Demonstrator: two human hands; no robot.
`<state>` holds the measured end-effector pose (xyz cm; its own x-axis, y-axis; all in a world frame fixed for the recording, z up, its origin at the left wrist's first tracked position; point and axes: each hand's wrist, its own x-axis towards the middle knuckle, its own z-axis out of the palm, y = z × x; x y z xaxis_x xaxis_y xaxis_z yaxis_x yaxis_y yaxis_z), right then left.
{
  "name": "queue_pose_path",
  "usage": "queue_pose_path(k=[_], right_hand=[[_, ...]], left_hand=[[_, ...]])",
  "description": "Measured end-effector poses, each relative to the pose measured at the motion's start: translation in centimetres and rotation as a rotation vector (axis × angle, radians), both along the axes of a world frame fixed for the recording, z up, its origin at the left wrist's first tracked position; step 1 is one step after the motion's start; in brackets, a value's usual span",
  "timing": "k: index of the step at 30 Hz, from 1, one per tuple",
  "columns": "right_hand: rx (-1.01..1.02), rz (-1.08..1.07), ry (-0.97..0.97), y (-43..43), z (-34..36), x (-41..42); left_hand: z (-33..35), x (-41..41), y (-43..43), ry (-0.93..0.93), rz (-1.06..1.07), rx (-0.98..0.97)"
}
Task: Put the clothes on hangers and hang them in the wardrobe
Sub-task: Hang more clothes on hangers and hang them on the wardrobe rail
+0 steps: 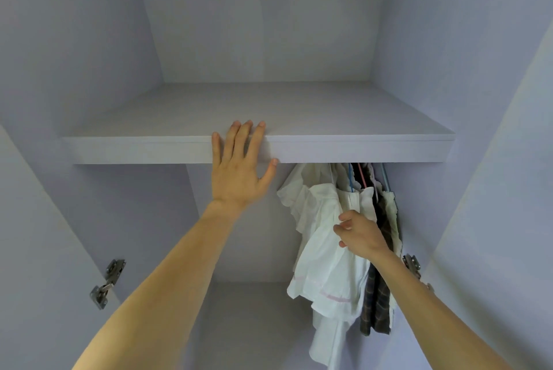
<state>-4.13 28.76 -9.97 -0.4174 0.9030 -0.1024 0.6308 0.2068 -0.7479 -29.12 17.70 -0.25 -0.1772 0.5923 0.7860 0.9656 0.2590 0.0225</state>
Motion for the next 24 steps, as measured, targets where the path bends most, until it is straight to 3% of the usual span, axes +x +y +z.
queue_pose_path(k=[5,9,12,18,24], right_hand=[[0.105,0.124,0.077,-6.7,1.0,0.0],[0.136,0.271,0.180,-14.7,0.4,-1.3],[0.142,0.398,0.207,-21.0,-2.1,-1.8],[0.241,0.912,0.012,-34.6,-7.5,-2.6],[0.273,1.425,-0.092,-48.9,-10.2,-2.1]], left_hand=[[-5.5,3.3,-7.0,-0.308,-0.096,-0.182],[-14.2,5.2,-18.7,-0.730,0.096,-0.457],[-19.5,7.3,-28.6,-0.893,0.257,-0.577],[-25.4,13.6,-49.7,-1.079,0.681,-0.571],[-27.3,26.4,-68.0,-1.283,1.090,-0.437]])
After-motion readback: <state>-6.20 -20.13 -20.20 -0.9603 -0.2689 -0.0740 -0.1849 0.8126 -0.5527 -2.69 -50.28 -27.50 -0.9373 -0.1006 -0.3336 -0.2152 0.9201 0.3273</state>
